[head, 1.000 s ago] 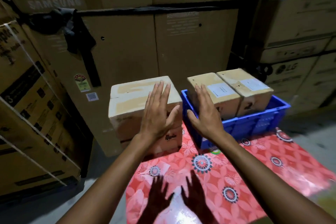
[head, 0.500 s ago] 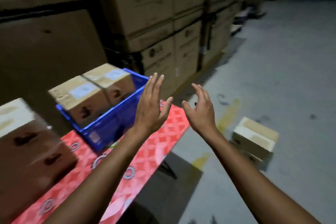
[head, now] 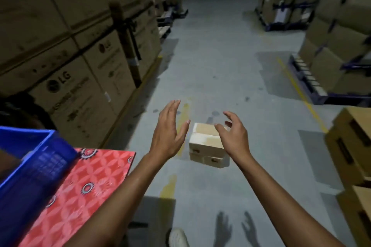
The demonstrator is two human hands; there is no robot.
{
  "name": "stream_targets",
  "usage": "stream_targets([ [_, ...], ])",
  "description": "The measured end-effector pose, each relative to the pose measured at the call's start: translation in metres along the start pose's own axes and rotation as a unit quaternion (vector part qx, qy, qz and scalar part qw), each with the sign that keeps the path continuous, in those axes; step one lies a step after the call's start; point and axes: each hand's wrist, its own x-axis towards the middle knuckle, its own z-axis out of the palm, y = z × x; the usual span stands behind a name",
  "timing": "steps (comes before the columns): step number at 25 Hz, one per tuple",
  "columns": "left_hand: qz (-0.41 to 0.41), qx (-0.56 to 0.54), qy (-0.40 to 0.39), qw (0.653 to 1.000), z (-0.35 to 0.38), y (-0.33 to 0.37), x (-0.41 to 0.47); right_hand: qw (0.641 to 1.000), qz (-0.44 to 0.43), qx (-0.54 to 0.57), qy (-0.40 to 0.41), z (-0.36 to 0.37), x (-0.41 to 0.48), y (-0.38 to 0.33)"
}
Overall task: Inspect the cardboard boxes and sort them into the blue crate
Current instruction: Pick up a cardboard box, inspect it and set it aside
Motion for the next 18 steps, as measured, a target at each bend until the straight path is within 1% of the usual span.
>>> stream_targets([
  [3,-0.007,-0.001,-0.025,1.0,0.035,-0.03,0.046,0.998,0.052,0.02,0.016,0.005,0.048,0.019],
  [5,-0.018,-0.01,-0.048,0.999,0.063,-0.061,0.086,0.996,0.08,0.014,0.022,0.017,0.088,0.031],
  [7,-0.028,-0.014,-0.088,0.996,0.094,-0.092,0.127,0.994,0.103,0.008,0.021,0.033,0.132,0.045],
  [9,-0.056,-0.019,-0.119,0.991,0.124,-0.126,0.165,0.99,0.138,0.011,0.023,0.057,0.179,0.065],
  [12,-0.078,-0.021,-0.161,0.984,0.171,-0.169,0.206,0.983,0.181,0.017,0.011,0.085,0.235,0.1],
  [15,-0.102,-0.016,-0.195,0.975,0.233,-0.217,0.23,0.976,0.219,0.015,0.008,0.109,0.284,0.162],
  [18,-0.107,0.016,-0.223,0.969,0.313,-0.285,0.229,0.969,0.245,0.012,0.008,0.138,0.317,0.256],
])
